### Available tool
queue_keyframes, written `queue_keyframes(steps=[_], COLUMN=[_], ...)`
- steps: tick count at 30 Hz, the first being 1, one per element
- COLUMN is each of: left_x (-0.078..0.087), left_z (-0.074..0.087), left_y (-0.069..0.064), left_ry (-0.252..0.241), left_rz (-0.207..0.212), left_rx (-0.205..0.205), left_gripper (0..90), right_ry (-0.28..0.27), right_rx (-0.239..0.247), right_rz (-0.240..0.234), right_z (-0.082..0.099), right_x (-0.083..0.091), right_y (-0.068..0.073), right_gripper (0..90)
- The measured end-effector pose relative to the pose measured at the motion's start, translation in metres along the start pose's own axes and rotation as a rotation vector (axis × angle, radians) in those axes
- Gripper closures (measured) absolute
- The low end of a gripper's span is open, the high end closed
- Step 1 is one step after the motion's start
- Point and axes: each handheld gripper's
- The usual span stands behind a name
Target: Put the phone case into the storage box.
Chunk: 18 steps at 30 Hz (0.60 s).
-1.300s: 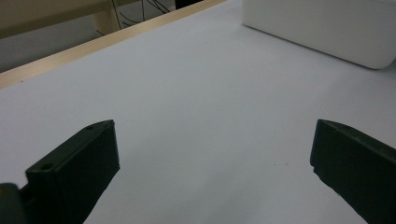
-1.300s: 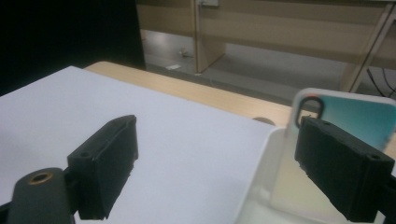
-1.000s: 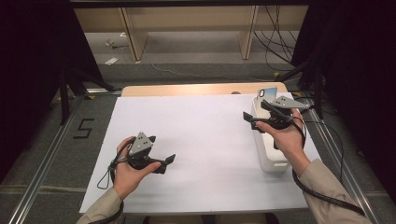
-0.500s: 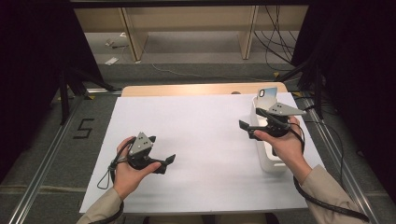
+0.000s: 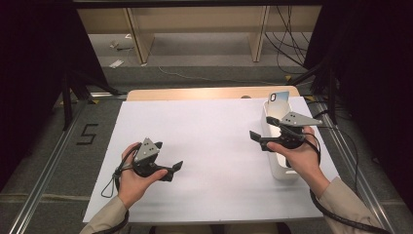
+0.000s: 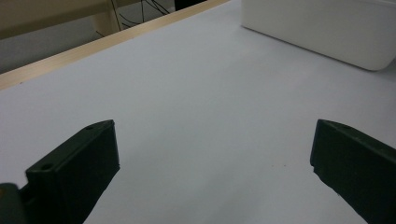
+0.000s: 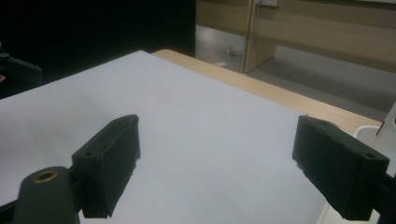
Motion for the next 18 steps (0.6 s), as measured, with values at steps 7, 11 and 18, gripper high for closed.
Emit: queue_keyframes(steps=[7, 11, 18], left_x=[0.001, 0.001, 0.001], left_z=[0.0, 0.0, 0.0], left_y=[0.0, 0.0, 0.0], left_ry=[-0.005, -0.005, -0.006], left_rz=[-0.002, 0.0, -0.001], left_rx=[0.004, 0.003, 0.004], left_gripper=[0.6, 0.6, 0.6], right_ry=[-0.006, -0.009, -0.015], right_rx=[0.001, 0.005, 0.006], right_rz=[0.001, 0.002, 0.006], right_z=[0.002, 0.004, 0.01], right_x=[0.007, 0.012, 0.023], right_y=[0.0, 0.0, -0.002], right_gripper=[16.1, 16.2, 16.3])
Point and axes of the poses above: each handheld gripper's, and its own axes: x roughly backward along the jaws, z roughly out of its underside, y roughly to its left, and after that the axes turned 4 degrees about y, right-handed
